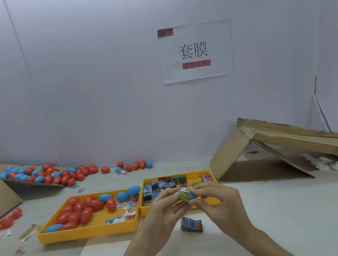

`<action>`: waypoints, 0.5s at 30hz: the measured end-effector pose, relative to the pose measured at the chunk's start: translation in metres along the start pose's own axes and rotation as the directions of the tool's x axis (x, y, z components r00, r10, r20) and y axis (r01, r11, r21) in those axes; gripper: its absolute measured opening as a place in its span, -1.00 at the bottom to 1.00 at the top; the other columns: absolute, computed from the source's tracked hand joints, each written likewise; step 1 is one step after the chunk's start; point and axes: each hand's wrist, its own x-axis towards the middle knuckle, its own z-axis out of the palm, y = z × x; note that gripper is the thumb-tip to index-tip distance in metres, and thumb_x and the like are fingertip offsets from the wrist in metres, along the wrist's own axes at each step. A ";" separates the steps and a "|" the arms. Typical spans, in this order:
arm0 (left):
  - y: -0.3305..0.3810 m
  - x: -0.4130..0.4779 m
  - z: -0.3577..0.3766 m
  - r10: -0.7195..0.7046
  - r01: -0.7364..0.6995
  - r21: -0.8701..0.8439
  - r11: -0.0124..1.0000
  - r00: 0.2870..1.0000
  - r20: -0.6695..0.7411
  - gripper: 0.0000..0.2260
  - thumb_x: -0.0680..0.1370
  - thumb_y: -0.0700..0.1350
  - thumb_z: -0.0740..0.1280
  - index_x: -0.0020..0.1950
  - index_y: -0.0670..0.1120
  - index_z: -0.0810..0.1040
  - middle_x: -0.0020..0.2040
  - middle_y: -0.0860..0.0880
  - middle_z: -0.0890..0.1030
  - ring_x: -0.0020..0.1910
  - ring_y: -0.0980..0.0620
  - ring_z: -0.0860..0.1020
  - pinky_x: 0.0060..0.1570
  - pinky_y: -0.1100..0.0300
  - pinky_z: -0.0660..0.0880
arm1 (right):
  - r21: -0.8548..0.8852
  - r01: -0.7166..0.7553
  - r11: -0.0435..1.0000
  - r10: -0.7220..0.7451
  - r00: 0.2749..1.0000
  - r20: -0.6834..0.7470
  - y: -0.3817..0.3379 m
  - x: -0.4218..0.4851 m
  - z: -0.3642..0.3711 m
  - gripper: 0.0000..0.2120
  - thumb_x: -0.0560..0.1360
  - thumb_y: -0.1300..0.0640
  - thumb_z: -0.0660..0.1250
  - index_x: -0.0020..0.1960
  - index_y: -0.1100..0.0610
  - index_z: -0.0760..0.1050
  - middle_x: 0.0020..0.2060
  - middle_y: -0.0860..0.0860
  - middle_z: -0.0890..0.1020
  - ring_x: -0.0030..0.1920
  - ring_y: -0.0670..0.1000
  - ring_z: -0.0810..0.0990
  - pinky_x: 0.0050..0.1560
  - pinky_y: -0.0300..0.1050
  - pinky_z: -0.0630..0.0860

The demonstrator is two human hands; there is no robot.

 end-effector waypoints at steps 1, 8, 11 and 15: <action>0.000 0.000 0.000 0.001 -0.001 -0.006 1.000 1.000 0.005 -0.67 0.45 -0.27 0.46 0.19 -0.29 0.52 0.16 -0.33 0.62 0.15 -0.22 0.64 0.06 0.06 0.64 | 0.003 0.006 1.000 -0.006 1.000 0.000 0.000 0.000 0.000 -0.74 0.37 0.17 0.57 0.06 0.13 0.72 -0.01 -0.09 0.73 0.03 -0.15 0.68 -0.04 -0.05 0.67; 0.001 0.000 0.000 0.018 -0.018 0.003 1.000 1.000 0.025 -0.73 0.47 -0.25 0.45 0.14 -0.27 0.54 0.22 -0.36 0.59 0.22 -0.25 0.61 0.09 0.06 0.62 | 0.050 -0.022 0.999 0.023 0.999 -0.025 0.002 0.000 0.000 -0.76 0.39 0.22 0.57 0.05 0.12 0.71 -0.03 -0.10 0.73 0.00 -0.16 0.69 -0.07 -0.15 0.66; 0.003 0.001 0.001 0.040 -0.040 0.068 0.997 0.999 -0.012 -0.77 0.53 -0.26 0.43 0.15 -0.26 0.53 0.23 -0.35 0.60 0.21 -0.25 0.62 0.08 0.06 0.63 | 0.087 -0.068 0.994 0.067 0.998 0.010 0.000 0.001 0.000 -0.73 0.44 0.23 0.53 0.13 0.10 0.68 0.00 -0.12 0.71 -0.02 -0.15 0.68 -0.07 -0.20 0.65; 0.003 0.001 0.002 0.053 -0.049 0.098 0.994 0.998 -0.041 -0.84 0.51 -0.23 0.42 0.06 -0.23 0.58 0.15 -0.32 0.64 0.12 -0.23 0.66 0.06 0.05 0.65 | 0.124 -0.134 0.983 0.129 0.990 0.052 -0.002 0.000 0.000 -0.74 0.48 0.23 0.51 0.16 0.09 0.66 -0.01 -0.11 0.70 -0.05 -0.11 0.69 -0.07 -0.22 0.64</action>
